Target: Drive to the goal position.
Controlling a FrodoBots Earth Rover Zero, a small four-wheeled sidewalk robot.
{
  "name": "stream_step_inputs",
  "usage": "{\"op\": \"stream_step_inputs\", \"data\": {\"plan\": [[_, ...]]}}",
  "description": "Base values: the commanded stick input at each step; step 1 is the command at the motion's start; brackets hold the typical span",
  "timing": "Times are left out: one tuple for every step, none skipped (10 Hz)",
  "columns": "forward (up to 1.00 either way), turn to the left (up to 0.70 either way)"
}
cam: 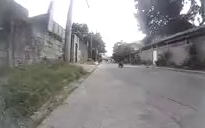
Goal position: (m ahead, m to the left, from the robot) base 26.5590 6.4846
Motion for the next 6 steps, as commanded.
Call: {"op": "stream_step_inputs", "data": {"plan": [[0.7,0.0],[0.7,0.0],[0.7,0.0],[0.7,0.0],[0.7,0.0],[0.7,0.0]]}}
